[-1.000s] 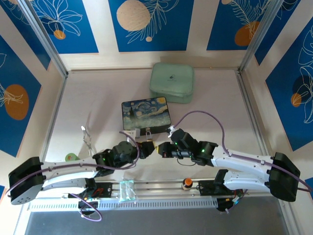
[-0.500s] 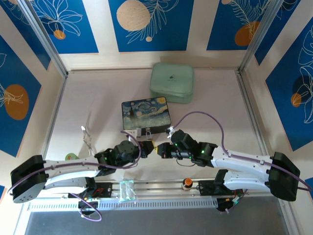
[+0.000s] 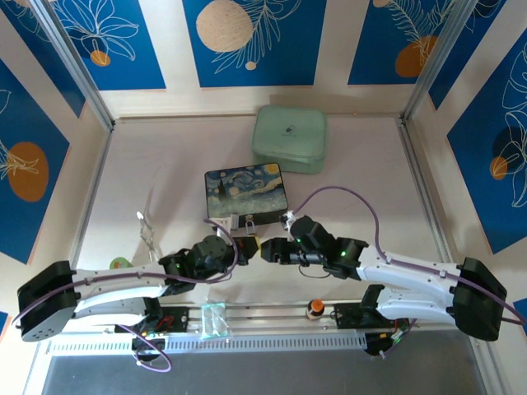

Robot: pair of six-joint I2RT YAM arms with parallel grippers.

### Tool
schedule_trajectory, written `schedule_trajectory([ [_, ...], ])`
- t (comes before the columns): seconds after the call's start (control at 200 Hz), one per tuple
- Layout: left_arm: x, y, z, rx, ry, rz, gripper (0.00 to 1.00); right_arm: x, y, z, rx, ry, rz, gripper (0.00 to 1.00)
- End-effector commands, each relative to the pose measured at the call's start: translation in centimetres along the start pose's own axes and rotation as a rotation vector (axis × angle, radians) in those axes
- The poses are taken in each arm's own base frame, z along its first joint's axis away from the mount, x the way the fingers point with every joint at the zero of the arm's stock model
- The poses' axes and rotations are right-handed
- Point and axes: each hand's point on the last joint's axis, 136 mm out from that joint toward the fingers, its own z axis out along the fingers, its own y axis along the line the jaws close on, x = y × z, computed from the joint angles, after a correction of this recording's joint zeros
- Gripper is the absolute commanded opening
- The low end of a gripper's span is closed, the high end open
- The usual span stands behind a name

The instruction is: Unlock the padlock with the key

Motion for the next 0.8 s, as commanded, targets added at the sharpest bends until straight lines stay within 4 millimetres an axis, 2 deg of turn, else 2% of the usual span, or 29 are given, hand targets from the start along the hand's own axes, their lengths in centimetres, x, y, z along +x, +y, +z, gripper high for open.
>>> schedule_trajectory([
  [0.0,-1.0,-1.8,-0.7,0.037,0.033,0.142,0.0,-1.5,1.5,-2.4,-0.102,-0.058,-0.082,0.99],
  [0.085,-1.5,-1.6,-1.1,0.056,0.07,0.162,0.0,-2.6,1.6,-4.0,-0.195,-0.083,-0.091,0.99],
  [0.125,-1.8,-2.1,-1.2,0.127,0.079,0.142,0.0,-3.1,1.6,-4.6,-0.24,-0.09,-0.076,1.0],
  [0.21,-2.4,-3.5,-1.7,0.276,0.091,0.107,0.0,-3.7,2.5,-5.8,-0.39,-0.106,-0.082,0.93],
  [0.3,-2.8,-5.0,-2.4,0.356,0.093,0.14,0.0,-3.6,3.6,-6.7,-0.507,-0.108,-0.115,0.92],
  [0.435,-3.3,-6.5,-3.6,0.426,0.079,0.188,0.0,-3.1,4.8,-7.1,-0.553,-0.101,-0.179,0.9],
  [0.585,-3.4,-7.2,-4.1,0.477,0.087,0.189,0.0,-2.6,6.0,-7.2,-0.597,-0.092,-0.224,0.74],
  [0.64,-3.4,-7.5,-4.1,0.494,0.089,0.186,0.0,-2.5,6.3,-7.1,-0.608,-0.08,-0.234,0.64],
  [0.795,-3.8,-8.4,-4.3,0.54,0.074,0.18,0.0,-2.2,7.4,-6.9,-0.645,-0.053,-0.252,0.55],
])
